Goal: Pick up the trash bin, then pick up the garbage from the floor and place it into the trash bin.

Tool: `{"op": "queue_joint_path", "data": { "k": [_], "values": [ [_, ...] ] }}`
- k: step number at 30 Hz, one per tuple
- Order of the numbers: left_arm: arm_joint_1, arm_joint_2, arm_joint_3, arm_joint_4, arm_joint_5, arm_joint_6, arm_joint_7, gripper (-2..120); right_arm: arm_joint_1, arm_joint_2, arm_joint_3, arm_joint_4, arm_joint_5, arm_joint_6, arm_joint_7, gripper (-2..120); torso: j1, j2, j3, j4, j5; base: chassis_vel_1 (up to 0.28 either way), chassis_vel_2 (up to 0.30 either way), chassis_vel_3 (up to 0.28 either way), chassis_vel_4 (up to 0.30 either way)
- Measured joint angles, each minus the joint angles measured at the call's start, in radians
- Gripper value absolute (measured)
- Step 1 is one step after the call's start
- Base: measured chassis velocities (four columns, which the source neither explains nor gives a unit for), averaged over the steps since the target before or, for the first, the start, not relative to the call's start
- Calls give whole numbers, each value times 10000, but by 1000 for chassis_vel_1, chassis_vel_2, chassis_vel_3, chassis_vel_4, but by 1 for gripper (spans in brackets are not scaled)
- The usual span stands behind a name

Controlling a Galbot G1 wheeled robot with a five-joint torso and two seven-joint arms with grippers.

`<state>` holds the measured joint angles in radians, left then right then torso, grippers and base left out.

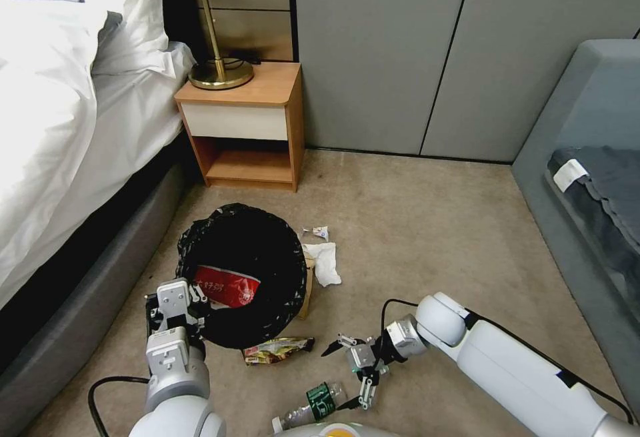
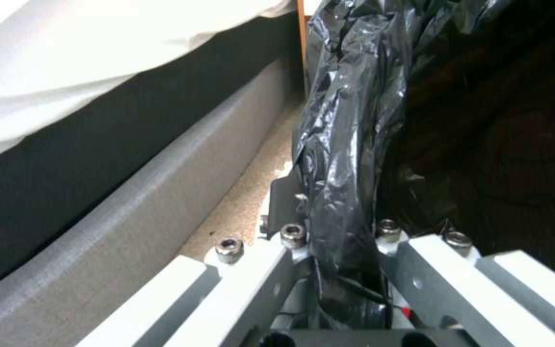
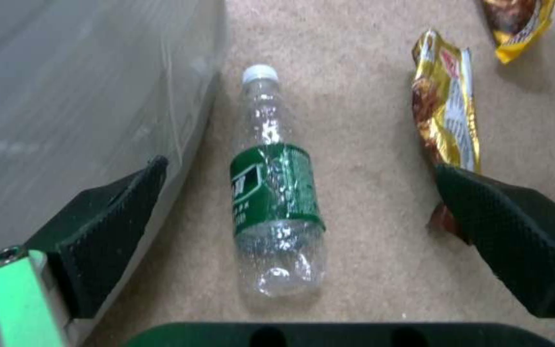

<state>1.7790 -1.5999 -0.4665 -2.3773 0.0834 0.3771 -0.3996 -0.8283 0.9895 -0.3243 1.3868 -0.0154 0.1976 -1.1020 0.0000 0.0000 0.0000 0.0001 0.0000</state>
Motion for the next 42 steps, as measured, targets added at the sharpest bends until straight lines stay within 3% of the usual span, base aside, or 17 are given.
{"op": "queue_joint_path", "data": {
  "k": [31, 42],
  "values": [
    [50, -39, 24, -6, 48, -56, -24, 1, 110, 522, 237, -1721, -627, 424, 367, 100, 1, 0, 0, -1, 0, 0, 0, 0, 0],
    [73, -78, 46, 40, 84, -97, -29, 1, 470, 1141, 28, -2506, -1080, 559, 737, 100, 0, 0, 0, 0, 0, 0, 0, 0, 0]
  ]
}}
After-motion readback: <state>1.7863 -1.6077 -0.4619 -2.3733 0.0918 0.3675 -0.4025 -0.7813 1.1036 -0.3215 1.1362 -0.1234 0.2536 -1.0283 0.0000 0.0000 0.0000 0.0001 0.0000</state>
